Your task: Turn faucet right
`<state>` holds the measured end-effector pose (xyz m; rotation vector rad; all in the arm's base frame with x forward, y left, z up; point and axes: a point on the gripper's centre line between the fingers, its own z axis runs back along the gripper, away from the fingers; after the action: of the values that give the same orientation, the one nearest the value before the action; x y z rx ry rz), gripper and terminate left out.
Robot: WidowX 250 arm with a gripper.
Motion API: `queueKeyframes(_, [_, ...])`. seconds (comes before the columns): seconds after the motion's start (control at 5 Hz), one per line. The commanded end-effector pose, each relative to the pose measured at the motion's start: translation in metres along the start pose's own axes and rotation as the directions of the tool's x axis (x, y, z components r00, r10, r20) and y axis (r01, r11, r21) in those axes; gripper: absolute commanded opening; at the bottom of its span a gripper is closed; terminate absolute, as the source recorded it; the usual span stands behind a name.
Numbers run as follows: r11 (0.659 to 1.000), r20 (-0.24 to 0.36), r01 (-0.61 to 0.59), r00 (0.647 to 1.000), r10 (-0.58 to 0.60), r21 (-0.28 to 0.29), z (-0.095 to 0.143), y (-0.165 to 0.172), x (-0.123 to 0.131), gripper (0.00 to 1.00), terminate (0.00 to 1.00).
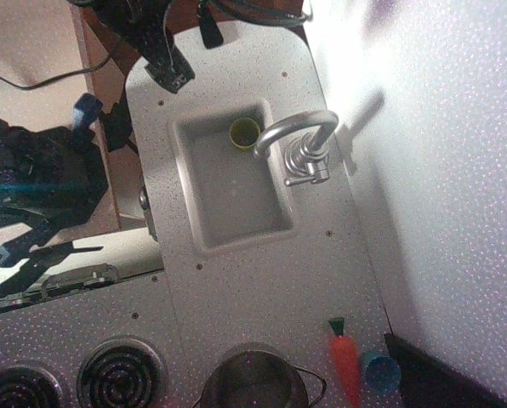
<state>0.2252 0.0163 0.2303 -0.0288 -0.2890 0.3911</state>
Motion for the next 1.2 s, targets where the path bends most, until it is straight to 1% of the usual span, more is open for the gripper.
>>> queueKeyframes(0.0, [1.000, 0.000, 0.000, 1.000, 0.000, 0.000, 0.000, 0.000, 0.000, 1.00, 0.00])
queueKeyframes(0.2, [0.997, -0.100, -0.079, 0.992, 0.080, 0.022, -0.029, 0.013, 0.010, 1.00, 0.00])
queueKeyframes(0.4, [0.995, -0.135, -0.094, 0.986, 0.099, 0.044, -0.054, 0.016, 0.017, 1.00, 0.00])
queueKeyframes(0.6, [0.996, -0.089, -0.055, 0.994, 0.062, 0.075, -0.061, 0.009, 0.016, 1.00, 0.00])
queueKeyframes(0.8, [0.998, -0.043, -0.015, 0.999, 0.017, 0.059, -0.064, -0.007, 0.014, 1.00, 0.00])
queueKeyframes(1.0, [0.995, 0.024, 0.045, 0.999, -0.047, 0.084, -0.068, -0.027, 0.013, 1.00, 0.00])
